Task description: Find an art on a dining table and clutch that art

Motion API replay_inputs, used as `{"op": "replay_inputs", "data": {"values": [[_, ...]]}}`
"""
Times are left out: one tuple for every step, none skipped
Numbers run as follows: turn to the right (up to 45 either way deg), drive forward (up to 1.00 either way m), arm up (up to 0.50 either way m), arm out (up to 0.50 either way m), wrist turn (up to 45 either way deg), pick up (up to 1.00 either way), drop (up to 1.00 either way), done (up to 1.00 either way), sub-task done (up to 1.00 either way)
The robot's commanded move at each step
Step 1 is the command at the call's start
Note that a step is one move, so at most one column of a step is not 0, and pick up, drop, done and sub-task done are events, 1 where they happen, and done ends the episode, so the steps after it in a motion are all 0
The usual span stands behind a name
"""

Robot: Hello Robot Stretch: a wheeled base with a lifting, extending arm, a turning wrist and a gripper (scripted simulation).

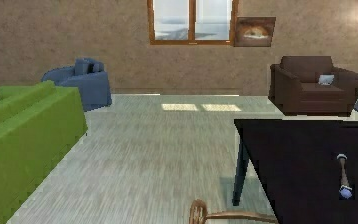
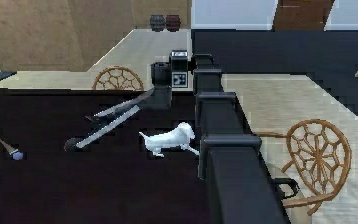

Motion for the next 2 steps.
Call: {"op": "replay_inputs", "data": {"values": [[0.0, 0.00, 0.00, 0.00, 45.0, 0.00, 0.00, 0.00, 0.00], [0.0, 0.00, 0.00, 0.00, 45.0, 0.00, 0.00, 0.00, 0.00]]}}
